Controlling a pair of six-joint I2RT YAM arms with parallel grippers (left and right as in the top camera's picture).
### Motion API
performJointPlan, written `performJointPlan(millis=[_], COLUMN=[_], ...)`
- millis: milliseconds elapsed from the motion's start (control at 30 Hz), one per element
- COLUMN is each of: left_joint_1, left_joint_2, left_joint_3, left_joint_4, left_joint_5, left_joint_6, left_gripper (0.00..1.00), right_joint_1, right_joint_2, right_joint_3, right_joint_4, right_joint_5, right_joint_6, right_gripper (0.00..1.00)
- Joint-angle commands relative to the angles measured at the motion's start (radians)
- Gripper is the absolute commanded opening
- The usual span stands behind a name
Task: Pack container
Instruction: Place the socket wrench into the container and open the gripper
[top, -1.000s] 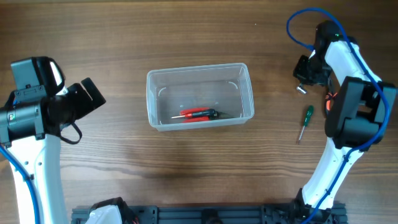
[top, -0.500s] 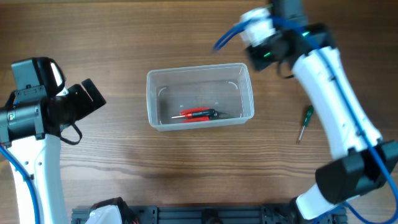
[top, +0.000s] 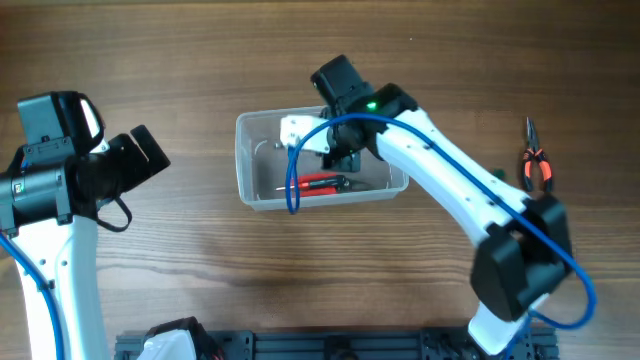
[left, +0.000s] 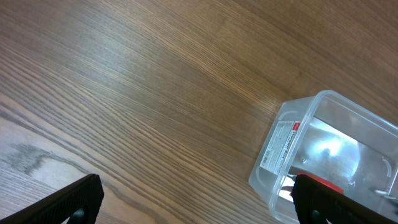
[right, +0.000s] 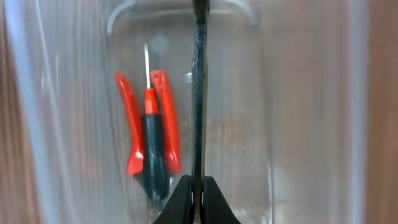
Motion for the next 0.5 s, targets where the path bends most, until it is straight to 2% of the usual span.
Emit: performJointPlan(millis=[0, 233, 300, 367, 467], left_joint_1=[0.005, 0.005, 0.005, 0.005, 0.005], left_joint_2=[0.003, 0.003, 0.003, 0.003, 0.003], left_joint_3=[0.013, 0.013, 0.013, 0.013, 0.013], left_joint_4=[0.003, 0.002, 0.002, 0.002, 0.002], left_joint_5=[0.011, 0.011, 0.011, 0.011, 0.011], left_joint_6=[-0.001, -0.001, -0.001, -0.001, -0.001], left_gripper=[1.0, 1.0, 1.0, 1.0, 1.0], right_joint_1=[-0.002, -0.003, -0.003, -0.003, -0.003], right_joint_2=[0.079, 0.189, 0.192, 0.192, 0.192], right_joint_3=[-0.005, -0.005, -0.005, -0.005, -0.005], right_joint_4=[0.056, 0.146, 0.151, 0.166, 0.169], right_joint_5=[-0.057, -0.057, -0.057, -0.045, -0.025], right_joint_6=[-0.116, -0.014, -0.009, 0.022, 0.045], right_gripper=[0.04, 0.06, 0.14, 0.33, 0.47])
